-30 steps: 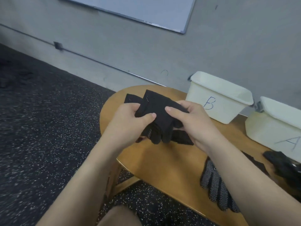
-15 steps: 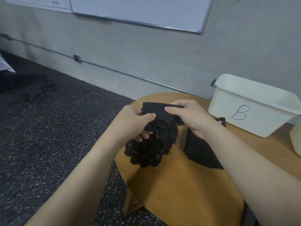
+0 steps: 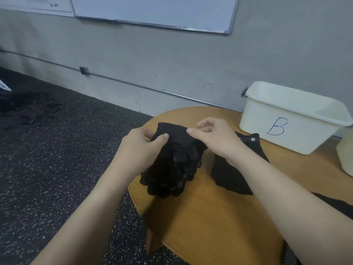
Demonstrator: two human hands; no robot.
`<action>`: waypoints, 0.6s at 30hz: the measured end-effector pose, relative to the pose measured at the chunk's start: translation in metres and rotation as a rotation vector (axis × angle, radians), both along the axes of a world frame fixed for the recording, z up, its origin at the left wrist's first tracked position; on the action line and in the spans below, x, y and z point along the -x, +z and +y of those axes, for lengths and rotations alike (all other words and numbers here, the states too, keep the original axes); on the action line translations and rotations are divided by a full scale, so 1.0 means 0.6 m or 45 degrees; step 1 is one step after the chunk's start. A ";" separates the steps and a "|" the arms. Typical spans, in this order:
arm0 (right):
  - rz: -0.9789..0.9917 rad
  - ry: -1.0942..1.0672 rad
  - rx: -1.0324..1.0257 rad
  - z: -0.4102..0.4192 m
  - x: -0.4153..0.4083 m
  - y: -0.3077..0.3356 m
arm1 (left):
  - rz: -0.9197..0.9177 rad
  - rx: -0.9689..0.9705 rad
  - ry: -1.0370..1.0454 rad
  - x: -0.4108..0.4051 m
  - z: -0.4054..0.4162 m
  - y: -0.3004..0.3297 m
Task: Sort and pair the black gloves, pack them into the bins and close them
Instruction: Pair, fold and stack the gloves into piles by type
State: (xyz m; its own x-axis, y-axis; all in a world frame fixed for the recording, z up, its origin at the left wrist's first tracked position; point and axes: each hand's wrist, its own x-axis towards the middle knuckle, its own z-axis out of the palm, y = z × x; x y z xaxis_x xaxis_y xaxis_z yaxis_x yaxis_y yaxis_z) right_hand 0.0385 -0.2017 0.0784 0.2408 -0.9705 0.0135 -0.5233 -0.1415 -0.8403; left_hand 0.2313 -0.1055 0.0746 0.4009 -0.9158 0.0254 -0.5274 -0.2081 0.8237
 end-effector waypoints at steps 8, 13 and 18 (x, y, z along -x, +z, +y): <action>-0.153 -0.077 -0.365 0.013 0.009 0.000 | -0.657 0.391 -0.227 0.021 0.000 0.002; 0.527 -0.094 0.402 0.041 0.006 -0.021 | -0.580 0.184 -0.418 0.029 -0.007 -0.023; 0.553 0.322 0.404 0.071 0.007 -0.034 | -0.584 0.142 -0.421 0.026 -0.006 -0.039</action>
State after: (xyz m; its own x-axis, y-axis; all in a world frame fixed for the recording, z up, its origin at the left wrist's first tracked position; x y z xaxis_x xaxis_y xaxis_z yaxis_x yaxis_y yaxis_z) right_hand 0.0346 -0.1591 0.0577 0.5122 -0.8470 0.1423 -0.7272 -0.5158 -0.4529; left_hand 0.2157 -0.1091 0.0511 0.0192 -0.9723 0.2330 -0.8583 0.1035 0.5026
